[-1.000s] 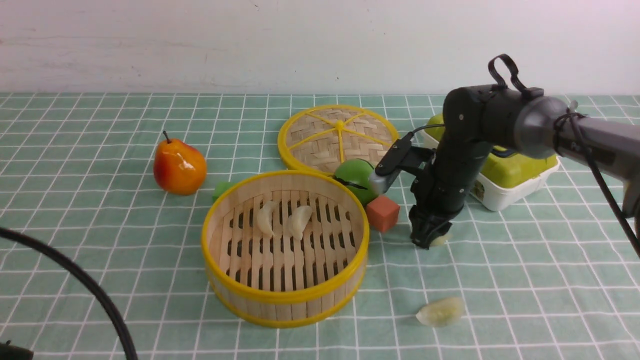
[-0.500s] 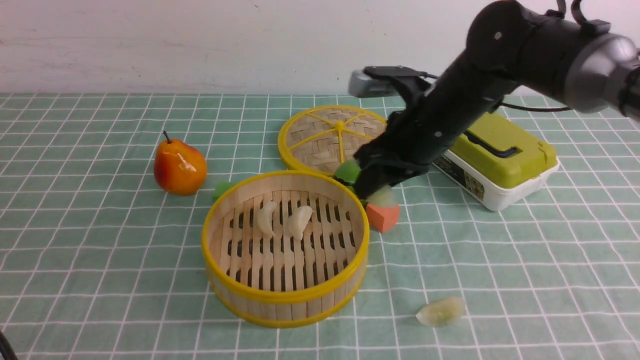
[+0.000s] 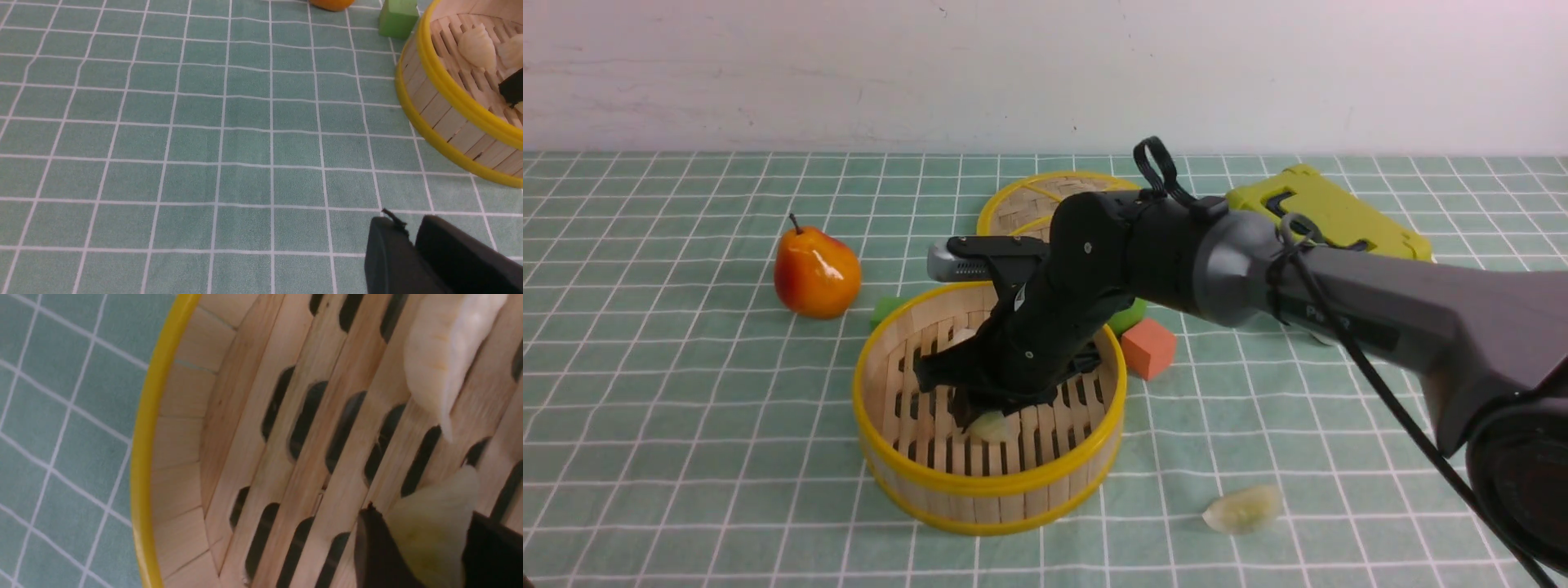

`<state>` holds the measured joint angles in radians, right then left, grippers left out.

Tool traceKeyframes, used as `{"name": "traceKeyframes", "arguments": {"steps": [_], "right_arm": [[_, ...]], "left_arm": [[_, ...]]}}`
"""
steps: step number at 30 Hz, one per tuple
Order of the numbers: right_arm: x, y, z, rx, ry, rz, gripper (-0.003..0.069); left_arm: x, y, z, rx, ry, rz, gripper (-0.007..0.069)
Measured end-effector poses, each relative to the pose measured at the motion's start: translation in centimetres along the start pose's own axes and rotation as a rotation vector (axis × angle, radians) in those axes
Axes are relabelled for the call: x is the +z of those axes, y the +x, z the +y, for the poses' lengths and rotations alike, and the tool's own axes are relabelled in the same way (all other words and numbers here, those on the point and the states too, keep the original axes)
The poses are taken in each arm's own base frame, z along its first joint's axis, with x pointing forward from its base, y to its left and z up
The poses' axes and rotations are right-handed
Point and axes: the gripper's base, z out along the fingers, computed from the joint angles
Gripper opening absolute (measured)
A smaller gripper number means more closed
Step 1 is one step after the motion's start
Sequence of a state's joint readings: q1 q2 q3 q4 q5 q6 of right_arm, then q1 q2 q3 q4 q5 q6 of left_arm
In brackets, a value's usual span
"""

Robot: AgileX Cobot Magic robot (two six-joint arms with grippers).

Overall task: Put the dumplings into the steamer on the table with the blue tablecloth.
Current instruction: 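Place the dumpling in the bamboo steamer basket with the right gripper, then reach for and grasp a dumpling lying on the table beside the steamer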

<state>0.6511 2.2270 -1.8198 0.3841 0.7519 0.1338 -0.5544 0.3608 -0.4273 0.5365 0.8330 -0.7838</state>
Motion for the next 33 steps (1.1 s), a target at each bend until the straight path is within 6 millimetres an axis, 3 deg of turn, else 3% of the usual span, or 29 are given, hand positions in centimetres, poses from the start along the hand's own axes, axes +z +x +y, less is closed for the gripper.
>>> {"name": "traceKeyframes", "arguments": {"steps": [4, 7, 11, 13, 14, 15, 17, 19, 26, 29, 33], "right_arm": [[-0.4, -0.1, 0.1, 0.009, -0.001, -0.01, 0.0365], [-2.2, -0.5, 0.8, -0.017, -0.013, -0.031, 0.042], [-7.5, -1.0, 2.1, -0.205, 0.01, -0.061, 0.0442], [-11.9, -0.7, 2.2, -0.449, 0.094, -0.019, 0.0444], [-12.6, -0.6, 2.3, -0.472, 0.102, -0.02, 0.0445], [-14.6, 0.0, 1.7, -0.632, 0.176, 0.061, 0.0447], [-16.0, 0.5, 0.7, -0.753, 0.236, 0.136, 0.0447], [-15.4, 1.0, -0.6, -0.793, 0.257, 0.2, 0.0447], [-8.1, 4.7, -6.3, -0.853, 0.297, 0.546, 0.0447], [-6.1, 6.0, -7.5, -0.852, 0.292, 0.627, 0.0441], [-5.0, 6.4, -8.6, -0.84, 0.289, 0.656, 0.0406]], "left_arm": [[0.0, 0.0, 0.0, -0.004, 0.002, 0.002, 0.0098], [0.0, 0.1, -0.1, -0.009, 0.006, 0.006, 0.0101], [0.0, 0.1, -0.1, -0.011, 0.008, 0.008, 0.0101], [0.0, 0.1, -0.1, -0.012, 0.009, 0.009, 0.0105], [0.0, 0.1, -0.1, -0.012, 0.009, 0.009, 0.0106], [0.0, 0.1, -0.1, -0.013, 0.011, 0.009, 0.0109], [0.0, 0.1, -0.1, -0.014, 0.014, 0.007, 0.0111], [0.0, 0.1, -0.2, -0.019, 0.021, 0.008, 0.0111], [0.0, 0.1, -0.3, -0.028, 0.037, 0.005, 0.0114], [0.0, 0.1, -0.4, -0.032, 0.041, 0.008, 0.0119], [0.0, 0.1, -0.4, -0.034, 0.042, 0.009, 0.0122]]}}
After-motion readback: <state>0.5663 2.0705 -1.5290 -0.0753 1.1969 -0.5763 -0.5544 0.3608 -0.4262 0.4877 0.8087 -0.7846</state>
